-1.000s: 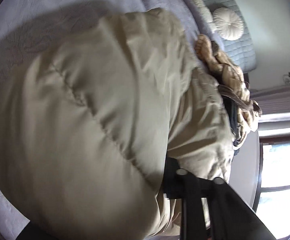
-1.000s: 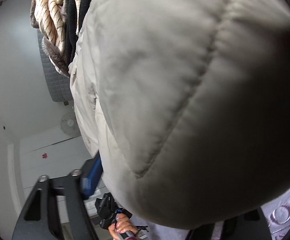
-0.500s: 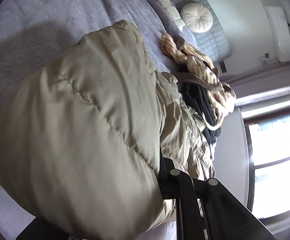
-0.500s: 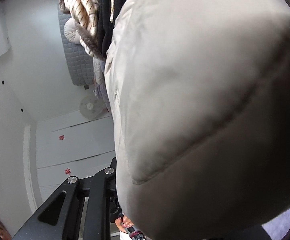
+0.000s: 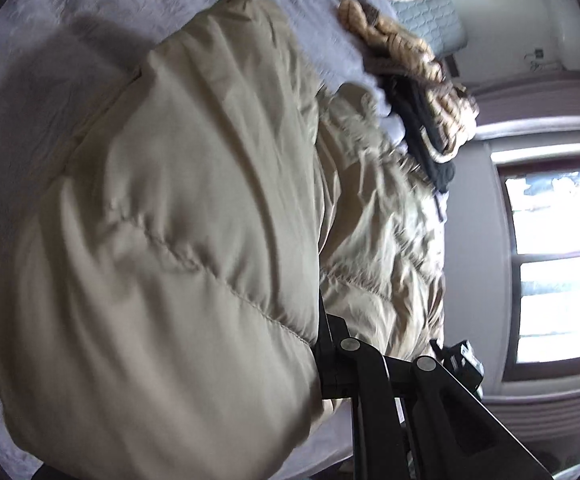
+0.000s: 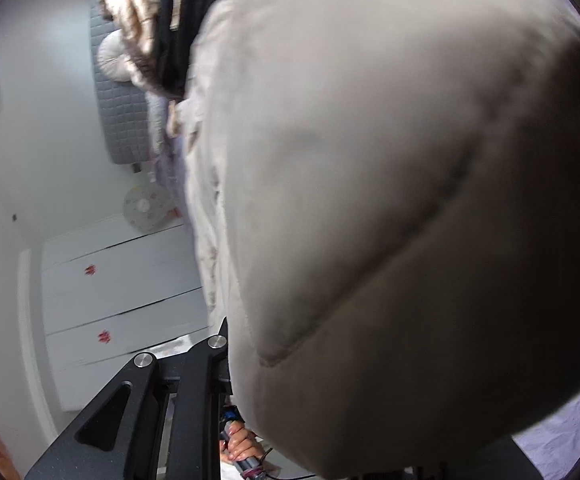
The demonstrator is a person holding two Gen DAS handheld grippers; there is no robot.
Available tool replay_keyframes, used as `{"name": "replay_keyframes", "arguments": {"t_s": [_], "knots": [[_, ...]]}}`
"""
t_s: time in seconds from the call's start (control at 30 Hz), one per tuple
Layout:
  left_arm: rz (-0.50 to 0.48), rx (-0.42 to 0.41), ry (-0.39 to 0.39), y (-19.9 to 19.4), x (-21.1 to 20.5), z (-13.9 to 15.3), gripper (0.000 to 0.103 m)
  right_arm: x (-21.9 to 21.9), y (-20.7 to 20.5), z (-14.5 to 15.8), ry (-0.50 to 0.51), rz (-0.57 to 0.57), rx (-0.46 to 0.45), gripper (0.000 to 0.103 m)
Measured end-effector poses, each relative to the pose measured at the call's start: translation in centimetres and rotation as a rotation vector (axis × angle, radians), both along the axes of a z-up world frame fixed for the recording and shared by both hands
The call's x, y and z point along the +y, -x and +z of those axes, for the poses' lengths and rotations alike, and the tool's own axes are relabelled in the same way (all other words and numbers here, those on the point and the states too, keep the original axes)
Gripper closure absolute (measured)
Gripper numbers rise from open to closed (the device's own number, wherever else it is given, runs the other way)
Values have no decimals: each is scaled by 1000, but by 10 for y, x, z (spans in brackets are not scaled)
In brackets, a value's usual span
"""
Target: Fold large clothes
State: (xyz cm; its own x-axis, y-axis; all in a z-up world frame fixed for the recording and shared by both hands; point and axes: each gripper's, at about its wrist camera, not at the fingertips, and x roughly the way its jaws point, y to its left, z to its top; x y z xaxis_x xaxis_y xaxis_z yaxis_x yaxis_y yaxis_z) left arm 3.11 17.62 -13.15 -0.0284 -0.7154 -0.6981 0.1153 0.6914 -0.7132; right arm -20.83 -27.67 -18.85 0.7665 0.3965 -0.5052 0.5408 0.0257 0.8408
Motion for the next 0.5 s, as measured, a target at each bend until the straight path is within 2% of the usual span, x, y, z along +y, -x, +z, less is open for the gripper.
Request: {"name": "replay_keyframes", "arguments": {"t_s": [0.07, 0.17, 0.23, 0.27, 0.4, 0.5], "knots": [[-32, 1, -33, 3, -1, -5, 86, 4, 3, -1, 20, -20, 31, 69], [-76, -4, -49, 2, -2, -1, 84, 14, 9, 15, 82, -40, 91, 60], [-102, -11, -77, 0, -3, 4, 79, 25, 16, 29, 123, -36, 142, 54], [-111, -15, -91, -1, -4, 7, 78, 30, 20, 36, 144, -29, 172, 47], [-182, -63, -161, 8, 3, 27, 77, 54, 29, 71, 292, 54, 294, 44], [-232, -113, -220, 17, 8, 43, 77, 48, 21, 94, 421, 160, 339, 38]]}}
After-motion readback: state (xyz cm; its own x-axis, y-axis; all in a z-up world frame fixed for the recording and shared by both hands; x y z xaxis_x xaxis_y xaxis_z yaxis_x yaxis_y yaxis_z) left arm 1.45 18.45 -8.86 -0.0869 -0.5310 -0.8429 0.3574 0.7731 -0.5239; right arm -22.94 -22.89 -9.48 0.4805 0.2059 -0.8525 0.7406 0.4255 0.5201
